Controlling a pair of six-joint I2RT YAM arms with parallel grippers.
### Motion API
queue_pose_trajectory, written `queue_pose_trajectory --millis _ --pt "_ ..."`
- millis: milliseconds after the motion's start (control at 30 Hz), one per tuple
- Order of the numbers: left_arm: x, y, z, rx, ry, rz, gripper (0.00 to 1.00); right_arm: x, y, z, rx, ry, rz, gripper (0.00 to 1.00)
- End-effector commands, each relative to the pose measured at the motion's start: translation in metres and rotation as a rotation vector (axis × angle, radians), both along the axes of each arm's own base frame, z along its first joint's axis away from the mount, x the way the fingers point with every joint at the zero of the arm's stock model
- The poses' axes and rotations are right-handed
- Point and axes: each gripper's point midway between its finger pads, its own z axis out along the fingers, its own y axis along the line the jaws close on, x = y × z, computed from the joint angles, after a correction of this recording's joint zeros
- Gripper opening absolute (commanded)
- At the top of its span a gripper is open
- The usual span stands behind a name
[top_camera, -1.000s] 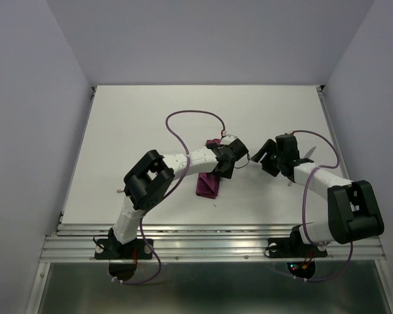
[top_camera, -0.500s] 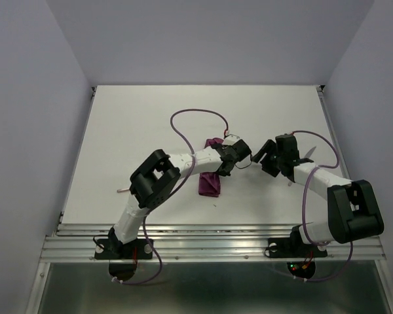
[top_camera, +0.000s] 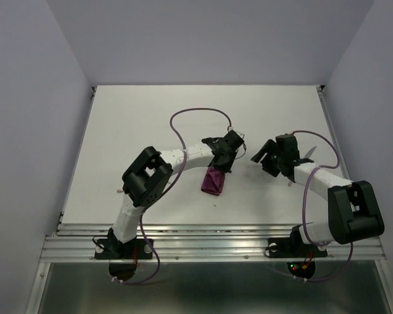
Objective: Fold the napkin into a case and place the utensils inside
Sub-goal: Turn over the smaller rectangle-folded napkin at the center of the board.
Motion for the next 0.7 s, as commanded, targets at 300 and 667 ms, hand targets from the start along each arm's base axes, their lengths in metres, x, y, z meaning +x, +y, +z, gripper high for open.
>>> queue_pose_trajectory --millis 300,667 --pt "-0.036 -0.067 0.078 -0.498 0.159 -0.359 0.00 0.002 -0.028 0.045 -0.043 -0.164 -0.147 0.71" --pt "-0.051 -0.084 0.091 -0.678 0.298 -0.477 0.00 0.001 -0.055 0.108 -0.097 -0.345 -0.265 0.71"
